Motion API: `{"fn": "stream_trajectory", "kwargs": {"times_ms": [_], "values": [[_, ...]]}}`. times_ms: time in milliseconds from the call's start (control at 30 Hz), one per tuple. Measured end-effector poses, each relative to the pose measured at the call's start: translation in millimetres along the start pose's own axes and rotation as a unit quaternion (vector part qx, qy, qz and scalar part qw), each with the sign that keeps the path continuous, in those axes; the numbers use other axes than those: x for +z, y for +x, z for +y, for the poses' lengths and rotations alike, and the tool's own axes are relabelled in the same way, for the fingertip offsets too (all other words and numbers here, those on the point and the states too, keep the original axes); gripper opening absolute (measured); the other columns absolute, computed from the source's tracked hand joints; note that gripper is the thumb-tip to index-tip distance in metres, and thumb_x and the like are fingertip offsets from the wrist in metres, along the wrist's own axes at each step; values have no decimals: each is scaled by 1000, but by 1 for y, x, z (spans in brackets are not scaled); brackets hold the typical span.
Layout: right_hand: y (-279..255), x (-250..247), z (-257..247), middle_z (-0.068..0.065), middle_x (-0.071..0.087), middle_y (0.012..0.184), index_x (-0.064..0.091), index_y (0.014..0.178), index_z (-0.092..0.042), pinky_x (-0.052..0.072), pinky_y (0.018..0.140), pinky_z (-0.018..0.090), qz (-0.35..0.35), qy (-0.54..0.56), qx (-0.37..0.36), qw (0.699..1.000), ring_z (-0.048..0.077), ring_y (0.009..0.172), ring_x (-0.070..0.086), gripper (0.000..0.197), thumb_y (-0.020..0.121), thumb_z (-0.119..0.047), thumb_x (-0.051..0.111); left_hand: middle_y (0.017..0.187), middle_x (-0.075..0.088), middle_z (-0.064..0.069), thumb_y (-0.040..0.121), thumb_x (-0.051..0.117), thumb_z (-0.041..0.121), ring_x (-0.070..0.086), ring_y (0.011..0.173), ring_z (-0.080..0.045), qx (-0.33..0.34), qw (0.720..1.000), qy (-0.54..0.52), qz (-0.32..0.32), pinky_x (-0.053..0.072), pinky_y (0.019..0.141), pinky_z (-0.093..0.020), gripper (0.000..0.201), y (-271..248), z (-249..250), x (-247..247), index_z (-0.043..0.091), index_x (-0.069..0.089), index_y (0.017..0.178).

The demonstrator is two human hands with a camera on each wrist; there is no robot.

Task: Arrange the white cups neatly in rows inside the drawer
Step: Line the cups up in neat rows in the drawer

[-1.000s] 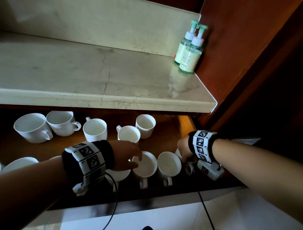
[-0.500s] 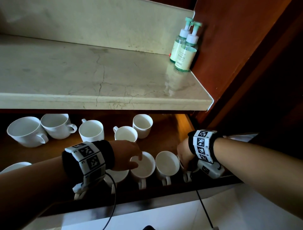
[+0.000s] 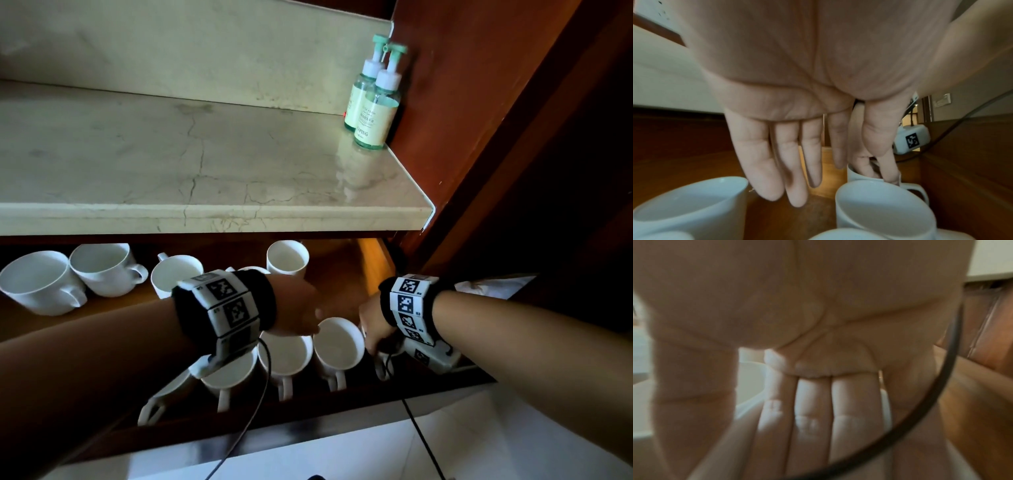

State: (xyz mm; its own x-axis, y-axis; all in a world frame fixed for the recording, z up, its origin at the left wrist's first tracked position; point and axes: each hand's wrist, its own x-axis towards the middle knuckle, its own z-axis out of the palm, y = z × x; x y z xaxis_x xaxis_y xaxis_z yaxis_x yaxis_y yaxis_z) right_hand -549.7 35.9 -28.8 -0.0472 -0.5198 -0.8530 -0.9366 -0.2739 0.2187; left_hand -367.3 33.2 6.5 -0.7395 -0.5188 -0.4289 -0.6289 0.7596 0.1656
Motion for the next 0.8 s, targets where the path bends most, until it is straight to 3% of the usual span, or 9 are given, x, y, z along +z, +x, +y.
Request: {"fn": "stream_trajectory", "kwargs": {"times_ms": [67, 200, 300, 467, 533, 600, 633, 700, 800], "values": [[-1, 0, 1, -3, 60, 69, 62, 69, -18, 41, 59, 23, -12, -1, -1, 1000, 13, 63, 53, 23, 82, -38, 64, 116, 65, -1, 91, 45, 47, 60, 110, -22, -30, 999, 19, -2, 48, 97, -40, 41, 15, 9, -1, 21, 60, 118], [-6, 0, 2, -4, 54, 66, 59, 75, -18, 36, 56, 21, -23, -27, -16, 999, 10, 57, 46, 25, 87, -40, 61, 130, 57, -4, 92, 47, 45, 53, 121, -25, -51, 997, 43, -28, 42, 102, -38, 48, 36, 22, -3, 18, 50, 132], [-6, 2, 0, -4, 53, 67, 55, 70, -20, 36, 56, 22, -27, -46, -28, 998, 10, 58, 46, 28, 88, -41, 60, 134, 54, -2, 93, 51, 39, 49, 126, -23, -60, 997, 30, -40, 39, 101, -36, 47, 45, 28, -1, 20, 47, 135], [-1, 1, 6, -4, 55, 68, 55, 67, -20, 42, 68, 24, -57, 9, -55, 997, 10, 63, 51, 30, 90, -40, 60, 143, 46, -1, 96, 49, 28, 42, 132, -23, -76, 994, 40, -71, 35, 105, -34, 49, 53, 33, 6, 22, 37, 143], [-1, 1, 9, 0, 60, 73, 63, 80, -13, 47, 78, 28, -64, 39, -67, 995, 13, 67, 55, 27, 90, -37, 60, 145, 44, -3, 97, 48, 23, 41, 133, -24, -71, 994, 51, -69, 34, 106, -34, 49, 56, 33, 7, 22, 35, 144], [-6, -2, 14, 10, 68, 90, 64, 94, -4, 51, 85, 34, -65, 102, -77, 990, 19, 73, 60, 29, 91, -32, 59, 146, 43, -3, 96, 48, 20, 41, 134, -24, -69, 994, 50, -63, 33, 107, -34, 49, 59, 32, 7, 21, 36, 144], [-12, -5, 16, 13, 69, 94, 64, 88, -3, 54, 80, 33, -52, 132, -83, 986, 20, 71, 61, 26, 92, -29, 60, 145, 44, -2, 96, 49, 20, 41, 133, -23, -70, 995, 41, -64, 33, 107, -33, 49, 60, 32, 9, 20, 37, 143], [-26, -17, 22, 6, 69, 80, 63, 75, -9, 52, 57, 22, 19, 145, -97, 984, 18, 64, 61, 25, 90, -29, 62, 141, 49, -2, 95, 52, 26, 45, 131, -22, -73, 996, 12, -56, 34, 106, -33, 46, 60, 28, 10, 19, 43, 139], [-49, -40, 24, -4, 65, 67, 69, 81, -14, 40, 46, 18, 148, 79, -103, 980, 12, 59, 59, 24, 87, -36, 63, 132, 57, -2, 93, 52, 35, 51, 123, -22, -89, 995, -40, -10, 38, 103, -33, 42, 47, 12, 4, 18, 50, 132]]}}
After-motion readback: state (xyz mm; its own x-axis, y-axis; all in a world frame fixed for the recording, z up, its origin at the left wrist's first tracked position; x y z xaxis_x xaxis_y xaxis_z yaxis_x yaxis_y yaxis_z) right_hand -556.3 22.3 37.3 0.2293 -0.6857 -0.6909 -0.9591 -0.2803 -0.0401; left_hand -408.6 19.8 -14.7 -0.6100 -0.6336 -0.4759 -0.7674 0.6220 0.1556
